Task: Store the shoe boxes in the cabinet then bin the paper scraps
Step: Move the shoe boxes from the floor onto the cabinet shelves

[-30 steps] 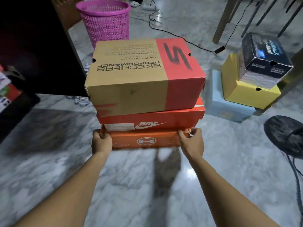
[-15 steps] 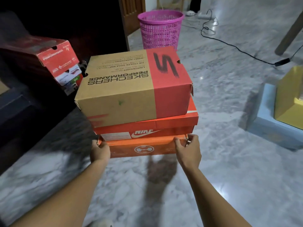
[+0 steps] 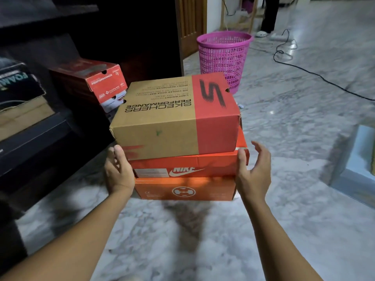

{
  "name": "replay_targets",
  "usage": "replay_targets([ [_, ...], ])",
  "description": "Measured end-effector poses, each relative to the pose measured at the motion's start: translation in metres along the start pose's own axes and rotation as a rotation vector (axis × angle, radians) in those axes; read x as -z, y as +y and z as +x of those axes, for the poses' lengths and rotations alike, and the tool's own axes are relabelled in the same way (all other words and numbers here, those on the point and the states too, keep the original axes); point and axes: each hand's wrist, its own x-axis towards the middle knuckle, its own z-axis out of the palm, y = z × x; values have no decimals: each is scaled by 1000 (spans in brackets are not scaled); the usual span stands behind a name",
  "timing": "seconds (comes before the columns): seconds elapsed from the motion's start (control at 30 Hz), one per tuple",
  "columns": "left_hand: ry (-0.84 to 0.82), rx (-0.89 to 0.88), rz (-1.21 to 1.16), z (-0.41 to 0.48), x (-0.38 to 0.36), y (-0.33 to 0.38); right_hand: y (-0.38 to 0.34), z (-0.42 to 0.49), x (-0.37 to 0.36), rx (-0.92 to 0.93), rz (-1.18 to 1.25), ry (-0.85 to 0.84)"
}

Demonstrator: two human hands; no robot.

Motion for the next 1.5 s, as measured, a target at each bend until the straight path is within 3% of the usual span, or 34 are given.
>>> replay_targets([
  [0.07,-16,-85,-49,4,-4,14,-16,13,0,90,56,-85],
  [0.33,-96,53,-118,26,-10,28,-53,37,-8,120,117,-350],
  [0.53,-110,24,-183,28,-11,40,-68,40,-14,165,148,-363],
  [0.77,107,16,-265,54,11,64,-111,47,-48,222,219,-382],
  [1.0,456,9,-370,102,42,92,-187,69,-125,313,338,-467],
  [1.27,665,-62,-365,150,96,162,-287,96,-169,370,453,-641],
  [1.5,753,-79,-197,199,182,216,-385,89,-211,347,544,-845],
])
